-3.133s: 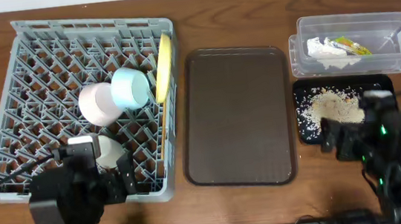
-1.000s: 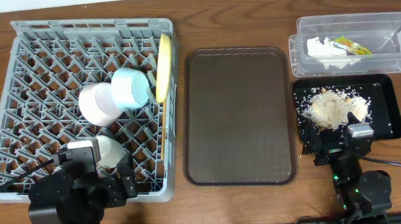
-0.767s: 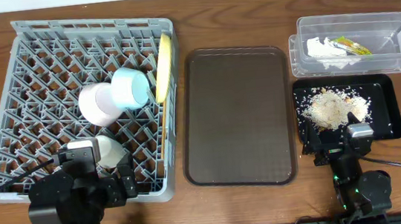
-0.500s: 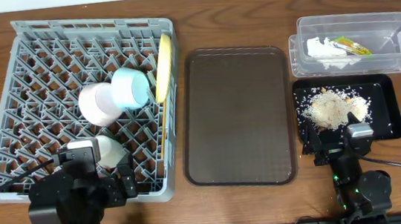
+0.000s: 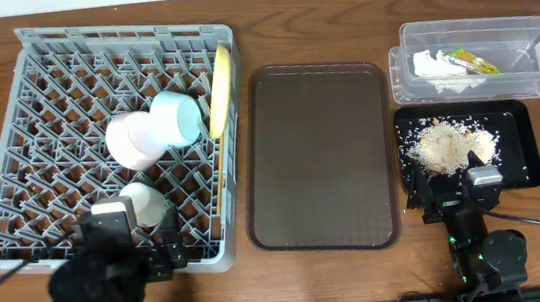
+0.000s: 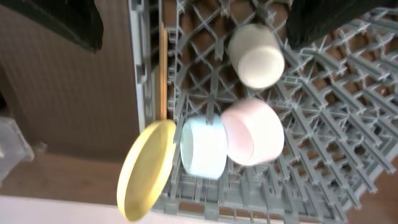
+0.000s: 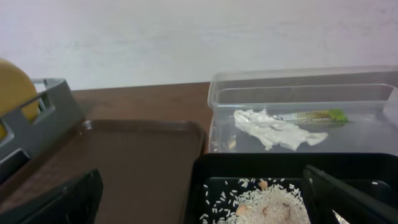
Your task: Sort waste into correct bins and load items into the dishwasher
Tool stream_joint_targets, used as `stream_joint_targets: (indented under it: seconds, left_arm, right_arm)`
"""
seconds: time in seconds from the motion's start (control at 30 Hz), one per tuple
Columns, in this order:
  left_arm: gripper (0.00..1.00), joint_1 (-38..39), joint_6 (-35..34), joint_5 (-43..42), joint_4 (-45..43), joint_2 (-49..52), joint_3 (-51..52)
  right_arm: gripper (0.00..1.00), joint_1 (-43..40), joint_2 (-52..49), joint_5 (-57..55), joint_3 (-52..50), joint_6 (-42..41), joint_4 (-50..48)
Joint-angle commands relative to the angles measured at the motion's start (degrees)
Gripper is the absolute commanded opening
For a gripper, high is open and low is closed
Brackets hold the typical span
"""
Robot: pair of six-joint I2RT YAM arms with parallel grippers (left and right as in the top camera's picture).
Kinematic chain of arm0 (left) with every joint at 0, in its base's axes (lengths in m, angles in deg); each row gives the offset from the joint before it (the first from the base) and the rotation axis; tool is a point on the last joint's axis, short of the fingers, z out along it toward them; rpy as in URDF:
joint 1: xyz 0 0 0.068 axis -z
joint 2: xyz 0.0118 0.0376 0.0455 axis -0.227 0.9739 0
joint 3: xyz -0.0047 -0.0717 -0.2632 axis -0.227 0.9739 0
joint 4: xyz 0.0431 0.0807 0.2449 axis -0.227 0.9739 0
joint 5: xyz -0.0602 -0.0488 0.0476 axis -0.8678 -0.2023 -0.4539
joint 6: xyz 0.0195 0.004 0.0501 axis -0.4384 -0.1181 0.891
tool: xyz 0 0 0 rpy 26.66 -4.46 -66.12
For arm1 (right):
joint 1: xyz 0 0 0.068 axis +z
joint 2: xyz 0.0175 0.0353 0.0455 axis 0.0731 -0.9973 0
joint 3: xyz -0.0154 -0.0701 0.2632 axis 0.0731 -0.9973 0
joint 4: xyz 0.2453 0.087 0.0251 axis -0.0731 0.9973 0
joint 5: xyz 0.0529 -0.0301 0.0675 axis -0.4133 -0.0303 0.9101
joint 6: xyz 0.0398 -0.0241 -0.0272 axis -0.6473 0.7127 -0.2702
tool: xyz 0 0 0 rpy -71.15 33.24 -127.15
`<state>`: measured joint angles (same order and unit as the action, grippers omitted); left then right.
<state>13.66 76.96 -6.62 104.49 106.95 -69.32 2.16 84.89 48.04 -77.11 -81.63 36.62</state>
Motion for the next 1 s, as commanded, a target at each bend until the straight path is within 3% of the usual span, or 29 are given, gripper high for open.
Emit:
stream_joint_targets:
  seconds: [0.0,0.27,0.43,0.5,0.97]
  left_arm:
    - [0.94,0.85,-1.51,0.48,-6.32,-6.8,11.8]
    - [0.94,2.45,-4.44,-2.12,-35.3,-20.02,37.18]
    - [0.94,2.45,-2.36,-2.08,-50.16,-21.38,45.29]
    - [0.94,2.45,0.57,-1.51,-49.22,-21.38,46.03]
    - [0.94,2.45,0.37,-0.17,-46.53,-20.76,46.03]
  right_arm:
    - [0.99,0.42,0.28,0.22,-0.07,0.52,0.17]
    - [0.99,0.42,0.28,0.22,-0.07,0.52,0.17]
    - [0.99,0.42,0.28,0.22,-0.07,0.52,0.17]
    - [0.99,0.42,0.28,0.22,-0.07,0.52,0.17]
    - [0.99,0.42,0.28,0.22,-0.07,0.52,0.17]
